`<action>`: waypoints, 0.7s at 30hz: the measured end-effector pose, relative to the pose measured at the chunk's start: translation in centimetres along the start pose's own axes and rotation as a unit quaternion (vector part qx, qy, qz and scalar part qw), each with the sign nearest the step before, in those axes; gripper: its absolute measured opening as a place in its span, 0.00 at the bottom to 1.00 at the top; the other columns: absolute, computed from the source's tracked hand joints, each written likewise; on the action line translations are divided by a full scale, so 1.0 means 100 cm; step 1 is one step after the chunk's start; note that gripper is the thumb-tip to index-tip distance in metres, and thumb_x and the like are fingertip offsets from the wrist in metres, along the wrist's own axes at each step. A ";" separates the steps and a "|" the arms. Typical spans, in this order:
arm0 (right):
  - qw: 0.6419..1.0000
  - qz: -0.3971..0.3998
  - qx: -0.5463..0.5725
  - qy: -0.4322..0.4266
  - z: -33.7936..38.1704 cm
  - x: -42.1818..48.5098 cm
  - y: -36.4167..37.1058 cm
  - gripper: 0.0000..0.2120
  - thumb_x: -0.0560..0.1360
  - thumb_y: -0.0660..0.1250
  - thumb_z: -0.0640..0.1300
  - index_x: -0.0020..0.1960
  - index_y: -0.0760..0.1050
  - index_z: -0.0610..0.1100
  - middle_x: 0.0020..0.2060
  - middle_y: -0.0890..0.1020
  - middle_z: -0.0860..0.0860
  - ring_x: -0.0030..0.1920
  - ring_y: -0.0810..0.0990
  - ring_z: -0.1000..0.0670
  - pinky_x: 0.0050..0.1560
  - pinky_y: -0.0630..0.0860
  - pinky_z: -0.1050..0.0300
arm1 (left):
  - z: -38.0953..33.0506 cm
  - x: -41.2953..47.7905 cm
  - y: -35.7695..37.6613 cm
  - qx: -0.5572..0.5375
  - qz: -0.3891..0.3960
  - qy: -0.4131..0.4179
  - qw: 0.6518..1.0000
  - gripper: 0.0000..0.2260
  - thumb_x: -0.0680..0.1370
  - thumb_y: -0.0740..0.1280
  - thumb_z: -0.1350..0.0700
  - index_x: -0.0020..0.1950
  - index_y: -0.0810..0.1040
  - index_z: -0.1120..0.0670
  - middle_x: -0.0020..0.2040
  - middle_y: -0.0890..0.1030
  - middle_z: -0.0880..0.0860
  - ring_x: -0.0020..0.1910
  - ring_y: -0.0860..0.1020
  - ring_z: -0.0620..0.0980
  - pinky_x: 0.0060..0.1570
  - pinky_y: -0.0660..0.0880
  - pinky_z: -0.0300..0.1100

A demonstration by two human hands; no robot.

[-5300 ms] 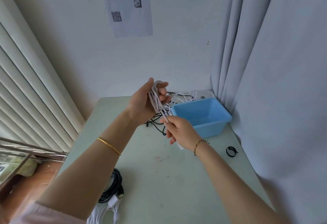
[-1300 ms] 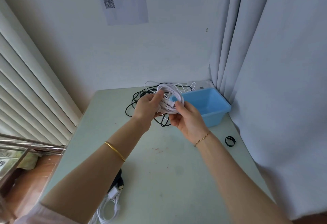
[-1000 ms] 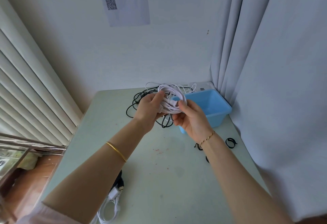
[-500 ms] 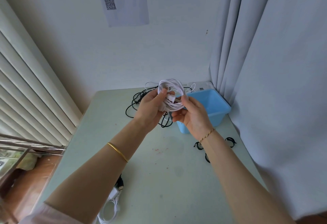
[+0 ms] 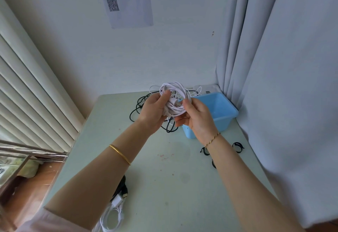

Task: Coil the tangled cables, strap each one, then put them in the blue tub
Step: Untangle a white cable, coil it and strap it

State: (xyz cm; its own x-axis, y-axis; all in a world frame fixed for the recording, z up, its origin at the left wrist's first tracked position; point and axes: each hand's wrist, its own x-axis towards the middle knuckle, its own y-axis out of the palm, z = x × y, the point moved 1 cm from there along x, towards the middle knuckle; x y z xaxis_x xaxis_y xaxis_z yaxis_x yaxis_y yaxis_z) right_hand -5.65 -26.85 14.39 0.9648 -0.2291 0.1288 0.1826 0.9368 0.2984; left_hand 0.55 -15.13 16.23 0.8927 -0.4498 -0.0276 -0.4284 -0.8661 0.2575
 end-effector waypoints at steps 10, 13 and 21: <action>1.000 0.021 -0.008 -0.005 -0.002 0.004 0.004 0.11 0.81 0.57 0.40 0.41 0.71 0.39 0.30 0.73 0.45 0.25 0.74 0.51 0.24 0.72 0.59 | -0.011 -0.004 -0.002 0.086 0.032 0.011 0.996 0.08 0.82 0.58 0.61 0.53 0.74 0.62 0.43 0.81 0.57 0.40 0.81 0.52 0.46 0.78 0.48; 0.999 0.033 -0.016 0.013 -0.004 0.007 0.001 0.11 0.81 0.57 0.40 0.41 0.70 0.38 0.29 0.72 0.44 0.25 0.72 0.50 0.24 0.71 0.59 | -0.009 -0.007 -0.004 0.089 0.044 0.009 0.995 0.07 0.81 0.58 0.63 0.53 0.75 0.64 0.45 0.80 0.60 0.45 0.79 0.55 0.51 0.76 0.51; 0.949 0.180 -0.254 0.050 0.011 0.011 -0.023 0.08 0.80 0.58 0.41 0.44 0.71 0.39 0.29 0.74 0.45 0.24 0.73 0.53 0.24 0.70 0.61 | -0.025 -0.002 -0.020 0.151 0.132 -0.086 0.976 0.20 0.74 0.69 0.50 0.59 0.76 0.63 0.57 0.77 0.65 0.54 0.77 0.60 0.61 0.71 0.55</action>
State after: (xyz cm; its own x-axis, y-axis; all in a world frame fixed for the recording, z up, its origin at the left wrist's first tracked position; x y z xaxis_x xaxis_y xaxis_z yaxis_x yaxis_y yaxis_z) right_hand -5.23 -29.58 14.85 0.9904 0.1332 0.0375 -0.1201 0.9621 -0.2449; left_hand 1.52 -12.77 18.12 0.7203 -0.6730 -0.1680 -0.6848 -0.7285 -0.0182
